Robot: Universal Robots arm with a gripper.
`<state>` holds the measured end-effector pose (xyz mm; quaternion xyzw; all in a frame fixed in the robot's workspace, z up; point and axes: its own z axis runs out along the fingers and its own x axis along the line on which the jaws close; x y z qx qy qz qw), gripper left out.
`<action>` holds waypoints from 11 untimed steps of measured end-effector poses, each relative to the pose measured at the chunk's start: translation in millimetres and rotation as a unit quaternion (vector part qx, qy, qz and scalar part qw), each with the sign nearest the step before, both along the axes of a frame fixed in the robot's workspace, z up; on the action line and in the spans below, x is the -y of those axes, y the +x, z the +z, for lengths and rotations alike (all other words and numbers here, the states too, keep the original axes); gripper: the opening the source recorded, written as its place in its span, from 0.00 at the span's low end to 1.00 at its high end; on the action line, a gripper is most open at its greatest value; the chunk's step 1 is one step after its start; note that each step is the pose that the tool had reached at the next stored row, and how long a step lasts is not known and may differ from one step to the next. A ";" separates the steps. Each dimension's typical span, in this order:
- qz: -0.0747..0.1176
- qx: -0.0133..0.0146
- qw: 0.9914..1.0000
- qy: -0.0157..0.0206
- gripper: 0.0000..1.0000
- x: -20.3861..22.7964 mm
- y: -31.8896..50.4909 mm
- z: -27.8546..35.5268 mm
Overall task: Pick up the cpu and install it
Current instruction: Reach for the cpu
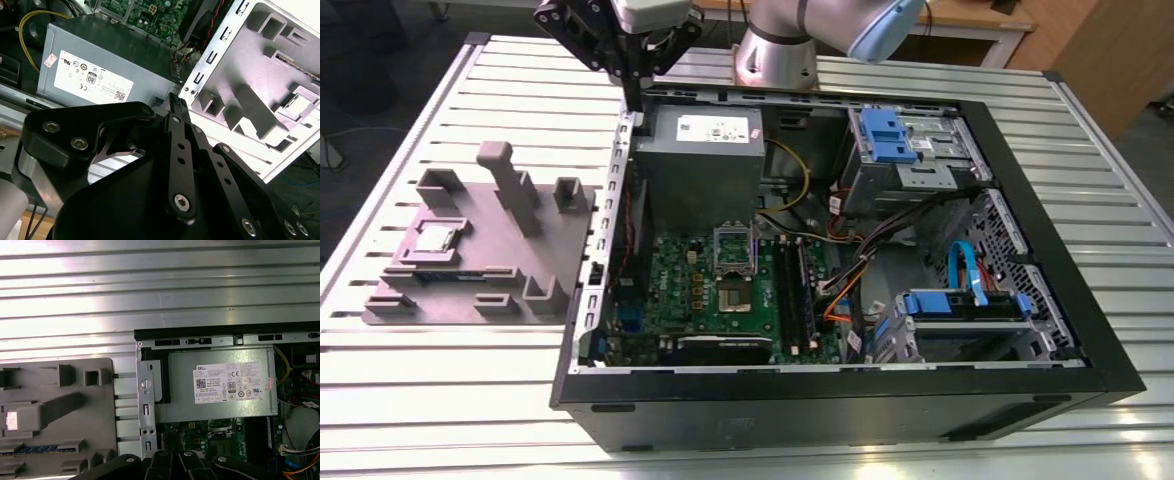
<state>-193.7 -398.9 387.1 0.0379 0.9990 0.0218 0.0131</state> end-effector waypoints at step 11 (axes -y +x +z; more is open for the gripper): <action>0.000 0.000 1.000 0.000 0.11 0.0 -20.4 -2.4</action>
